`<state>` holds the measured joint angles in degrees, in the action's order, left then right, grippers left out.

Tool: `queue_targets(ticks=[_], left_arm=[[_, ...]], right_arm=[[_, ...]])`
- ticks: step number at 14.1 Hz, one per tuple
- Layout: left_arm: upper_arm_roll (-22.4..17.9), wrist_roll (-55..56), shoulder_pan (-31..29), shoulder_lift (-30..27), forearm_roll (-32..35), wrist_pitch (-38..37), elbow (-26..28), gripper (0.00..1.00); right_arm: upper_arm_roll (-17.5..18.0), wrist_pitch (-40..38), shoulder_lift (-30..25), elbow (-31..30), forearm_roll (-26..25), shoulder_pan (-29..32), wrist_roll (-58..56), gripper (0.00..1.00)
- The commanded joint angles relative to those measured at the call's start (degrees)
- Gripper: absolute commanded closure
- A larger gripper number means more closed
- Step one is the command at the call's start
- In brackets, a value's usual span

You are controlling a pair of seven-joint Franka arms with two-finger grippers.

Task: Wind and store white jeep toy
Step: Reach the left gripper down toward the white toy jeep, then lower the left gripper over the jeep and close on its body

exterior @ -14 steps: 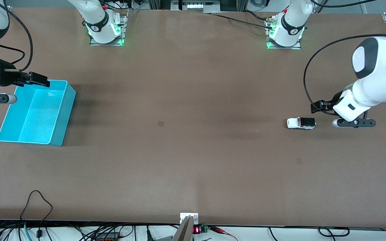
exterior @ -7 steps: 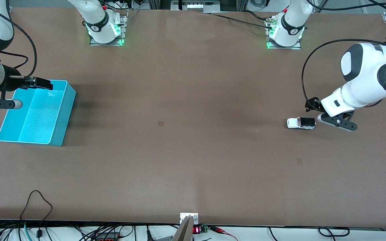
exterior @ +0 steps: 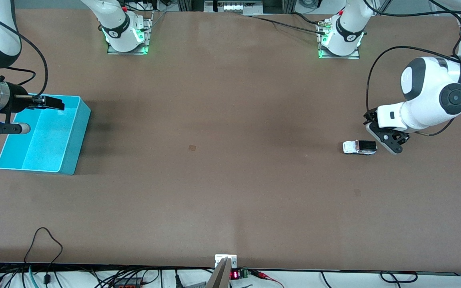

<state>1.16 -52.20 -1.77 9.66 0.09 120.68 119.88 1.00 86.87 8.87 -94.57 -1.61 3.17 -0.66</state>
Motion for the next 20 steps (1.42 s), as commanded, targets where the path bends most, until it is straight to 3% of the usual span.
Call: queue_targets(ticks=[1, 4, 12, 20], left_arm=[[0.2, -8.6, -0.5, 1.8, 0.9, 1.3, -0.4, 0.0], [0.2, -11.5, -0.6, 2.7, 0.9, 1.7, -0.3, 0.0], [0.2, -38.9, -2.7, 9.6, 1.0, 13.6, 0.3, 0.0], [0.3, -45.6, -4.1, 11.3, 0.8, 18.1, 3.8, 0.0]], right_arm=[[0.7, -0.2, 0.4, 0.2, -1.4, 0.3, 0.6, 0.0], [0.7, -0.4, 0.4, 0.2, -1.4, 0.3, 0.6, 0.0], [0.7, -1.0, 0.6, -0.4, -1.6, 0.5, 0.6, 0.0], [0.7, -1.6, 0.6, -0.4, -1.6, 0.3, 0.6, 0.0]])
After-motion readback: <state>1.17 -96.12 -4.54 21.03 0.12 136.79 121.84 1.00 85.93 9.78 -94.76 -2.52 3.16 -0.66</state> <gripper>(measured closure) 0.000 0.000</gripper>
